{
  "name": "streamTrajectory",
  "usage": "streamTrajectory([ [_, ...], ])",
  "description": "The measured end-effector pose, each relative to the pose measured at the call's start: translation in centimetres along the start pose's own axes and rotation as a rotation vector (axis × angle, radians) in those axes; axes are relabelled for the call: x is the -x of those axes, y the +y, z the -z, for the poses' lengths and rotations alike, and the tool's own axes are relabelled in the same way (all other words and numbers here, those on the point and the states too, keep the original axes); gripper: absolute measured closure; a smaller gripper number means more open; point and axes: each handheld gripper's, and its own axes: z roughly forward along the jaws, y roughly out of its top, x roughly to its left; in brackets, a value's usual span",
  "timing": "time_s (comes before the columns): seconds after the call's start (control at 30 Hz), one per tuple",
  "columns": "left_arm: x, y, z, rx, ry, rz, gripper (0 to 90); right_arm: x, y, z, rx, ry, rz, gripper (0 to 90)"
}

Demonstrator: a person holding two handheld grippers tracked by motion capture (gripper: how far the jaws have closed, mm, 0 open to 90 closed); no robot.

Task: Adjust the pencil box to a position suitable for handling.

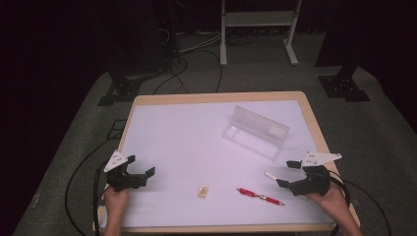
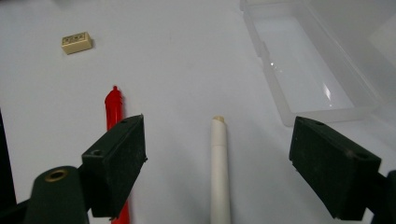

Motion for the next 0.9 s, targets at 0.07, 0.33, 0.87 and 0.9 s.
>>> streamTrajectory([
  [0.07,0.0,0.0,0.0,-0.001,-0.002,0.001,0.0,0.1,0.4,0.0,-0.005,-0.007,0.001,17.4],
  [0.33,0.0,0.0,-0.1,-0.003,-0.001,0.000,0.0,0.3,2.4,-0.3,-0.005,0.007,0.015,17.5],
  [0.87,-0.1,0.0,0.0,-0.004,-0.004,0.002,0.0,-0.1,6.5,-3.4,-0.070,0.057,0.100,20.7],
  [0.9,-0.1,0.0,0.0,-0.002,-0.005,0.002,0.0,-0.1,6.8,-3.7,-0.073,0.057,0.102,20.8],
])
